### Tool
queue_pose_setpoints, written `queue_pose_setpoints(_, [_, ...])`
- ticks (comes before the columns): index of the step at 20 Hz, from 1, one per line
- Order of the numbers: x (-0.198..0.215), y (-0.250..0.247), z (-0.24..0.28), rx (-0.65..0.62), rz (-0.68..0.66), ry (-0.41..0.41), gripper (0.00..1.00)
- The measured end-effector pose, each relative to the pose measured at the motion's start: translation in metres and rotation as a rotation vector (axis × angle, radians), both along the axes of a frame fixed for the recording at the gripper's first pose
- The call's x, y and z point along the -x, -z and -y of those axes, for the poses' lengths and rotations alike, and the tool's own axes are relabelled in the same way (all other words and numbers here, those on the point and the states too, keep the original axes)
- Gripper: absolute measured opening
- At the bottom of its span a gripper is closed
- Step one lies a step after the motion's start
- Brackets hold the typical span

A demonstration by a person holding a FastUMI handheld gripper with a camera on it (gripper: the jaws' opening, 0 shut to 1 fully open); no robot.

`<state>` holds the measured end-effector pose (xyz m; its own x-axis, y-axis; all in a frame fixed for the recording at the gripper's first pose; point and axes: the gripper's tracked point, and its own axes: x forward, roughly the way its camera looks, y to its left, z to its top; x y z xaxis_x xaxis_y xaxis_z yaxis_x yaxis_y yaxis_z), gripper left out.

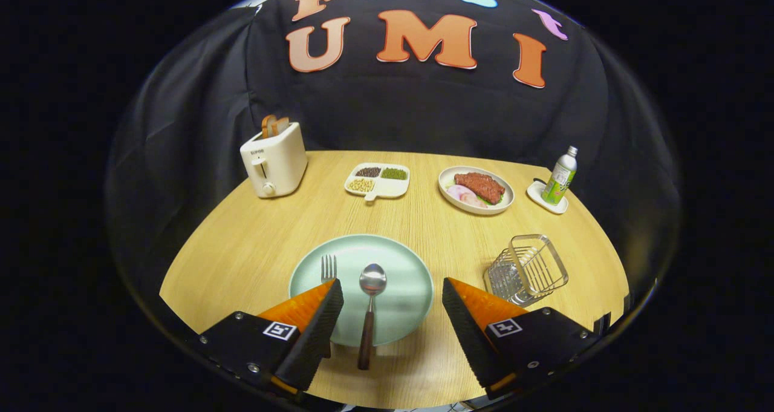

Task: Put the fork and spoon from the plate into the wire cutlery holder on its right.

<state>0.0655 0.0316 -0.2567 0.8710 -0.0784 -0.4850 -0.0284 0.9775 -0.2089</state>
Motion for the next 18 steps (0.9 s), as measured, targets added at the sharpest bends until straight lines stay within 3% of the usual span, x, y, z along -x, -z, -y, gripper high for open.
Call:
queue_pose_setpoints(9, [-0.010,0.057,0.004,0.024,-0.130,-0.001,0.96])
queue_pose_setpoints(15, [-0.007,0.080,-0.003,0.029,-0.197,-0.014,0.73])
queue_pose_setpoints(18, [-0.007,0.084,-0.006,0.026,-0.214,-0.024,0.56])
